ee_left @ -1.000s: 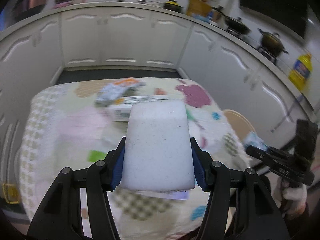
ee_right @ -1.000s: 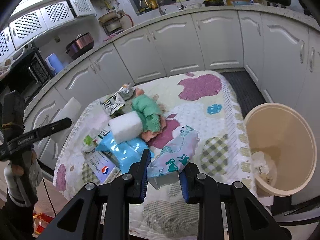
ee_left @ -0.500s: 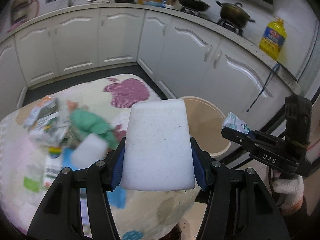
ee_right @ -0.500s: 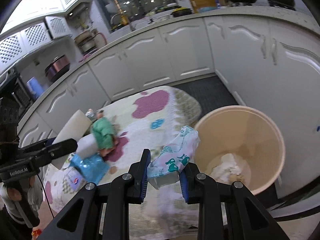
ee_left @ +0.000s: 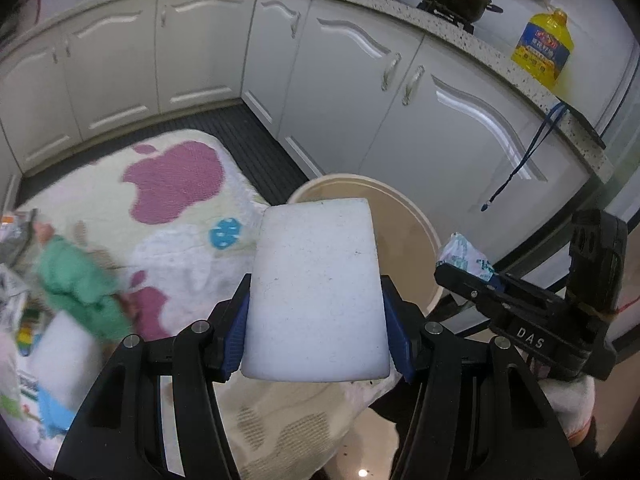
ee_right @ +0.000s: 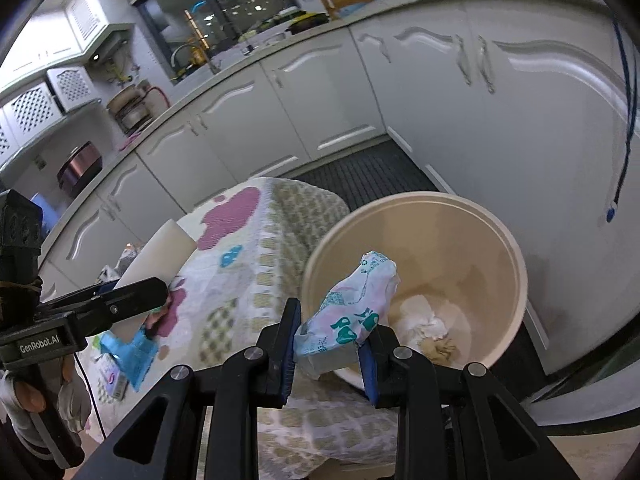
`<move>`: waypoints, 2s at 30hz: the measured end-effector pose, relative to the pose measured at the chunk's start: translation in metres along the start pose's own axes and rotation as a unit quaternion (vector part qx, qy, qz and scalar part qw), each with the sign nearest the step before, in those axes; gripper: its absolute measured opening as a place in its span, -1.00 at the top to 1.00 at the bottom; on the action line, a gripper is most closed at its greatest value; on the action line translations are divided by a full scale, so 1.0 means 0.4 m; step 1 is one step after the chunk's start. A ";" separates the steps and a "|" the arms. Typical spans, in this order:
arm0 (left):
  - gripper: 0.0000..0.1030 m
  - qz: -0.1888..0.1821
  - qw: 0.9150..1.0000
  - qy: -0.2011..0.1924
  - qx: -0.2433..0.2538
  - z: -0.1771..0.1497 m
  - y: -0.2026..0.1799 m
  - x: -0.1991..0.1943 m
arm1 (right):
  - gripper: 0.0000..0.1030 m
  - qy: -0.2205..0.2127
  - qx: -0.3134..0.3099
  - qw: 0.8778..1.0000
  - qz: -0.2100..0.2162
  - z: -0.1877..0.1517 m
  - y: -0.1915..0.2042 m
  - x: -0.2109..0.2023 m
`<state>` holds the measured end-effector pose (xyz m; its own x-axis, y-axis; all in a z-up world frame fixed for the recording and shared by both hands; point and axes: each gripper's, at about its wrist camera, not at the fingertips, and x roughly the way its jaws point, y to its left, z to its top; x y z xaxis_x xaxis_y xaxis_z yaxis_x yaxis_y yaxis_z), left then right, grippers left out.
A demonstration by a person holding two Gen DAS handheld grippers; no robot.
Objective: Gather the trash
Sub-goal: 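Carry the sponge and plastic bag in both tools over the beige bin, then open both tools to drop the sponge and plastic bag into the bin, then move both tools back over the table toward the remaining trash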
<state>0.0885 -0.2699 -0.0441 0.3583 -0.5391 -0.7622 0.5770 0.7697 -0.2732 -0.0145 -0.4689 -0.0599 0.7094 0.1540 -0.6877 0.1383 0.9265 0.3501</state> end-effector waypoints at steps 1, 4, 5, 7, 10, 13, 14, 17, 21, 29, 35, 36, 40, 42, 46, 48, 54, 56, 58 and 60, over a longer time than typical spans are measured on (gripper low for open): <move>-0.11 -0.004 1.000 0.004 -0.002 0.006 -0.004 0.013 | 0.51 0.002 0.007 1.000 -0.001 -0.001 -0.013 0.003; -0.12 -0.019 1.000 0.009 -0.010 0.026 -0.018 0.050 | 0.51 0.011 0.021 1.000 -0.002 -0.005 -0.037 0.018; -0.12 -0.025 1.000 0.012 -0.013 0.033 -0.021 0.063 | 0.51 0.013 0.024 1.000 -0.002 -0.005 -0.043 0.025; -0.13 -0.036 0.999 0.021 -0.023 0.045 -0.026 0.093 | 0.51 0.017 0.028 0.999 -0.005 -0.005 -0.056 0.037; -0.14 -0.041 0.998 0.027 -0.030 0.062 -0.034 0.134 | 0.45 0.023 0.037 0.999 -0.015 -0.005 -0.077 0.062; -0.15 -0.045 0.998 0.033 -0.036 0.074 -0.035 0.170 | -0.07 0.025 0.035 0.999 -0.028 -0.001 -0.084 0.087; -0.16 -0.049 0.998 0.034 -0.037 0.078 -0.036 0.182 | -0.11 0.025 0.037 0.999 -0.031 0.000 -0.086 0.094; -0.37 -0.061 0.997 0.035 -0.043 0.083 -0.033 0.200 | -0.11 0.029 0.046 0.998 -0.029 0.000 -0.106 0.106; -0.40 -0.063 0.996 0.037 -0.047 0.082 -0.029 0.211 | -0.13 0.032 0.057 0.998 -0.024 -0.010 -0.116 0.107; -0.41 -0.049 0.998 0.030 -0.031 0.072 -0.040 0.179 | -0.14 0.034 0.074 0.996 -0.021 -0.020 -0.132 0.100; -0.41 -0.021 1.000 0.021 -0.008 0.054 -0.059 0.146 | -0.18 0.034 0.070 0.997 -0.025 -0.022 -0.113 0.099; -0.41 -0.018 1.000 0.020 -0.006 0.051 -0.059 0.142 | -0.18 0.033 0.067 0.997 -0.026 -0.020 -0.109 0.097; -0.41 -0.008 1.000 0.012 -0.001 0.041 -0.058 0.119 | -0.19 0.028 0.053 0.998 -0.032 -0.012 -0.084 0.092; -0.41 -0.005 1.000 0.007 -0.002 0.034 -0.053 0.105 | -0.22 0.024 0.048 0.998 -0.034 -0.009 -0.072 0.084; -0.41 0.002 1.000 -0.007 -0.001 0.017 -0.046 0.066 | -0.26 0.018 0.039 0.998 -0.040 -0.010 -0.055 0.071; -0.41 0.007 1.000 -0.013 -0.001 0.009 -0.043 0.046 | -0.26 0.018 0.037 0.998 -0.039 -0.010 -0.043 0.067; -0.41 0.026 0.999 -0.027 -0.007 -0.022 -0.014 -0.013 | -0.29 0.015 0.020 0.999 -0.032 -0.012 0.006 0.052; -0.41 0.034 0.999 -0.034 -0.011 -0.033 0.001 -0.036 | -0.29 0.013 0.014 0.999 -0.028 -0.012 0.024 0.047; -0.41 0.040 0.998 -0.040 -0.015 -0.040 0.014 -0.054 | -0.30 0.010 0.007 1.000 -0.024 -0.012 0.044 0.043; -0.41 0.048 0.998 -0.046 -0.019 -0.048 0.029 -0.074 | -0.31 0.007 -0.002 1.000 -0.018 -0.012 0.072 0.038</move>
<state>0.0704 -0.2386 -0.0360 0.4774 -0.4906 -0.7289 0.5088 0.8307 -0.2259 -0.0028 -0.4381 -0.0633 0.6943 0.1244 -0.7089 0.1615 0.9329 0.3218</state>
